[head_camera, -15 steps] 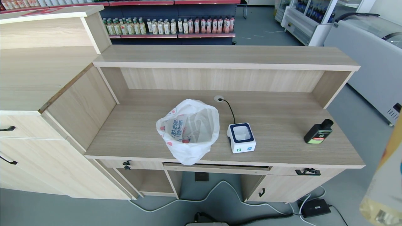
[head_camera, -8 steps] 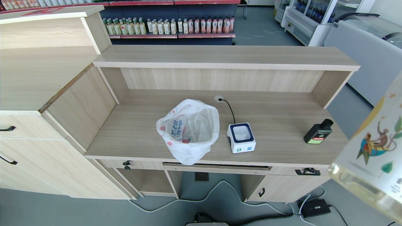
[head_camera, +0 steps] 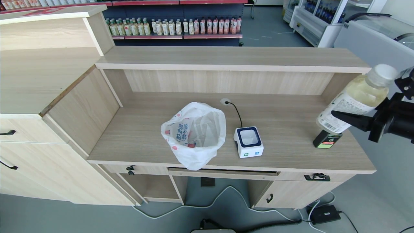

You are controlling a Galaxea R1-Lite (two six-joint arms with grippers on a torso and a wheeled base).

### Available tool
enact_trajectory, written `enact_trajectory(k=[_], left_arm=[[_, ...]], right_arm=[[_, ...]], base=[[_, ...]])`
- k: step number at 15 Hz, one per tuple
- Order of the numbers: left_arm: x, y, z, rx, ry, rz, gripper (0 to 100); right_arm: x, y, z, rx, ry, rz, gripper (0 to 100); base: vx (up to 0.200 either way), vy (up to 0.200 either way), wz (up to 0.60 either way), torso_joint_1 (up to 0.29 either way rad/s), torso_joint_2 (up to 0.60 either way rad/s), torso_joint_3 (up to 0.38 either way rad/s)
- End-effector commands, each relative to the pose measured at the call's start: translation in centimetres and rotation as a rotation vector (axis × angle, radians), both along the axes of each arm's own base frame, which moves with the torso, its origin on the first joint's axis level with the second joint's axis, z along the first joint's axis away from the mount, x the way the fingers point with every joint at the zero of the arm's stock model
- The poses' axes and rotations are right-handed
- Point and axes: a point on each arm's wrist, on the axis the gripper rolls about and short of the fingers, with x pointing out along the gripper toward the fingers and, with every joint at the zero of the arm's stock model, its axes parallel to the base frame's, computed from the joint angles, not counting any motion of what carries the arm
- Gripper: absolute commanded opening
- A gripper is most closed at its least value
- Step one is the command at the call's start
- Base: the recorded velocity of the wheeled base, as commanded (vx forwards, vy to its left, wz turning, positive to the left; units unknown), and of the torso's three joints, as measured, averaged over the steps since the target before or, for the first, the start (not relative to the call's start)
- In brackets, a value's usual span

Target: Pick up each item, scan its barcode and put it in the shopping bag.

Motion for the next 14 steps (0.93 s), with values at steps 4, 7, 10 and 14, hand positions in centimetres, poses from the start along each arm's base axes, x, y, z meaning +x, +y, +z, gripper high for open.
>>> enact_trajectory(k=[4,7,10,14], left_arm=[[0.0,0.0,0.0,0.0,-0.001,0.001,100],[0.0,0.0,0.0,0.0,-0.001,0.0,100],[0.0,0.0,0.0,0.001,0.001,0.001,100],[0.0,0.0,0.0,0.0,-0.001,0.001,100]], right_arm=[[3.4,-3.7,-3.6,-0.424,-0.184,-0.1,0],[4.1,-3.5,-3.9,-0.463,-0.333,0.099,0],[4.4,-4.0,-4.4,-0.573,-0.508,0.317,0],[6.5,-3.4,-5.0,-0.572,-0.586,0.459,0]], base=[[0.0,0.0,0.0,0.0,0.0,0.0],[0.0,0.0,0.0,0.0,0.0,0.0],[0.0,0.0,0.0,0.0,0.0,0.0],[0.0,0.0,0.0,0.0,0.0,0.0]])
